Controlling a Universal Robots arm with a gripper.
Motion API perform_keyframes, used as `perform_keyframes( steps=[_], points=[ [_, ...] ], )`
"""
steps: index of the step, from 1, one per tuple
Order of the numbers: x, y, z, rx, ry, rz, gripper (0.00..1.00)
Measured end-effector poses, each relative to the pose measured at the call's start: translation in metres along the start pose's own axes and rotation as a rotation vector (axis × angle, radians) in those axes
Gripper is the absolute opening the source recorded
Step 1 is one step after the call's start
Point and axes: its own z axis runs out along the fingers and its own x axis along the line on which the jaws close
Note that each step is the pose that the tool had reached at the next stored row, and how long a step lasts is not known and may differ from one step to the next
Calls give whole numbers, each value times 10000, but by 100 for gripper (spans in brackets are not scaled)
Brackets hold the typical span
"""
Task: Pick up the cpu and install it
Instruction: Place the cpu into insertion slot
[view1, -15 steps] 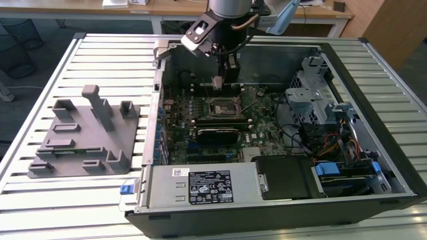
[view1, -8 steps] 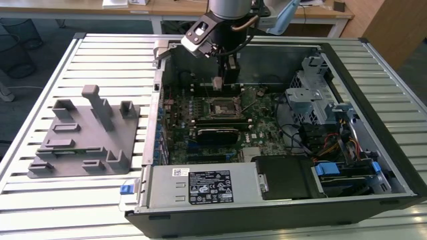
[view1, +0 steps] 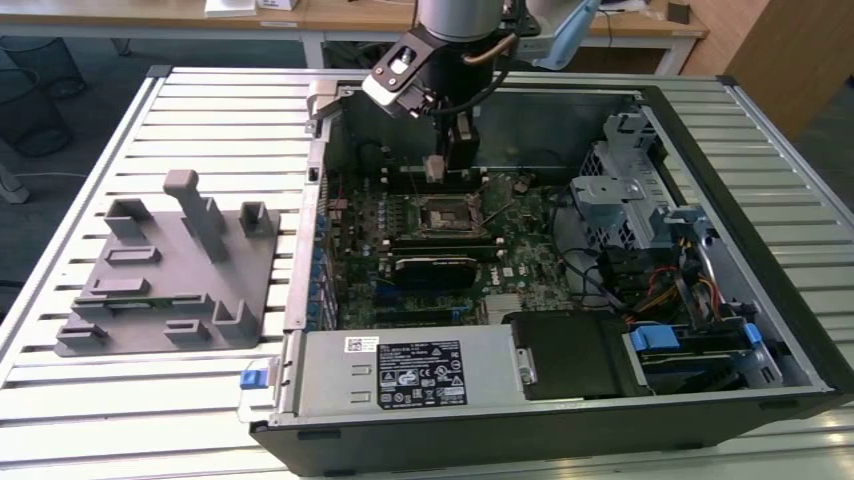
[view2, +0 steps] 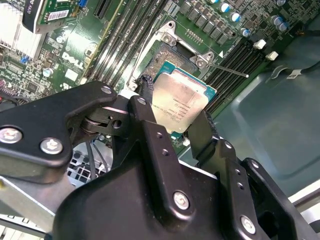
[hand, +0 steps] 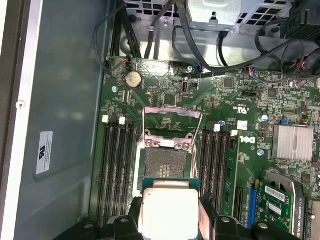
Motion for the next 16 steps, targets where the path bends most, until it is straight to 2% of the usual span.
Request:
perform_keyframes(
  steps=[16],
  points=[
    [0,-1,43,0,-1,0,53]
  ],
)
